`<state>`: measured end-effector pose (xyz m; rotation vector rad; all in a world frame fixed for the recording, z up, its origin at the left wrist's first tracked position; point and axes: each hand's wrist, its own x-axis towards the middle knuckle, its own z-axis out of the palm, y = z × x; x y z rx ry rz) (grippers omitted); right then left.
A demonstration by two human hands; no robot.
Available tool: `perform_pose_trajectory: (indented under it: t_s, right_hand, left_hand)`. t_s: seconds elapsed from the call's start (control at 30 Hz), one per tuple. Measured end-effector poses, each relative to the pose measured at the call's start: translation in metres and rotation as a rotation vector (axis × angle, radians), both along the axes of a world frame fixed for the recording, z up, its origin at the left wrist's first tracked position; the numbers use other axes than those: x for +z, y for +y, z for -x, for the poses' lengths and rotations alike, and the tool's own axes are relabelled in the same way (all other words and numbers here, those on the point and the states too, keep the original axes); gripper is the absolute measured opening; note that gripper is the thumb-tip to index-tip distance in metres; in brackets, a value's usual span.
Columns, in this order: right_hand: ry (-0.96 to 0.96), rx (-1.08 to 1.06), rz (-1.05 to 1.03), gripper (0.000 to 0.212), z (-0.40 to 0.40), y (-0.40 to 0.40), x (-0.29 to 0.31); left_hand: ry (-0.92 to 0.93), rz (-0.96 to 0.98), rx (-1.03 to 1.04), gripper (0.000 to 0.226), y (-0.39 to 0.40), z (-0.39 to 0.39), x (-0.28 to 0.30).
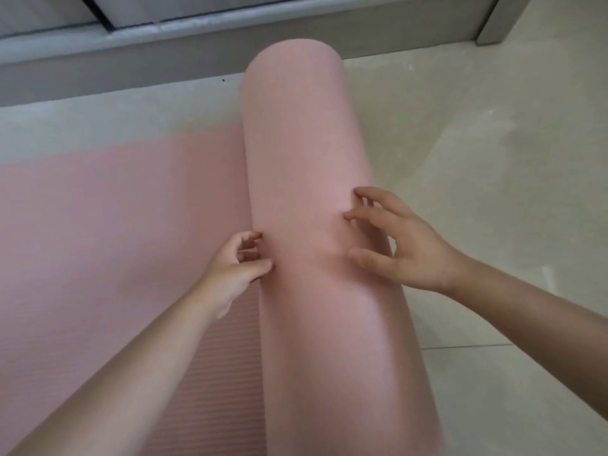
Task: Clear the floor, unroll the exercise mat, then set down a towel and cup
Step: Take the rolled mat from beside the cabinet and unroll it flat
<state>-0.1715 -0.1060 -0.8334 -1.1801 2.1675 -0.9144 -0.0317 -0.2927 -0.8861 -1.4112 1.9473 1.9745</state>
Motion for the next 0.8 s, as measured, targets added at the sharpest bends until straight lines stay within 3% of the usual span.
perform_pose_trajectory:
  t_s: [0.07, 0.13, 0.2, 0.3, 0.53, 0.67, 0.8]
  right_hand:
    - [0.147, 0.109, -0.024, 0.052, 0.008, 0.01, -0.005]
    - [0.228, 0.234, -0.151, 0.058, 0.016, 0.017, -0.014]
    - [0.253, 0.28, -0.324, 0.061, 0.027, 0.028, -0.023]
    - [0.273, 0.224, -0.421, 0.063, 0.042, 0.044, -0.033]
    - [0.27, 0.08, -0.564, 0.072, 0.067, 0.068, -0.023]
    - [0.284, 0.041, -0.548, 0.076, 0.075, 0.072, -0.021]
    - [0.203, 0.053, -0.44, 0.07, 0.079, 0.083, -0.021]
  left_hand:
    - [-0.049, -0.014, 0.071, 0.059, 0.016, 0.014, -0.002]
    - [-0.135, -0.011, 0.074, 0.06, 0.031, 0.027, -0.001]
    - [-0.223, 0.007, 0.014, 0.041, 0.044, 0.042, 0.001]
    - [-0.288, -0.033, -0.021, 0.005, 0.056, 0.056, 0.01]
    - [-0.383, 0.181, -0.296, 0.048, 0.093, 0.082, 0.029]
    - [-0.355, 0.055, -0.299, 0.04, 0.101, 0.093, 0.035]
    - [-0.344, 0.056, -0.294, 0.028, 0.102, 0.107, 0.035]
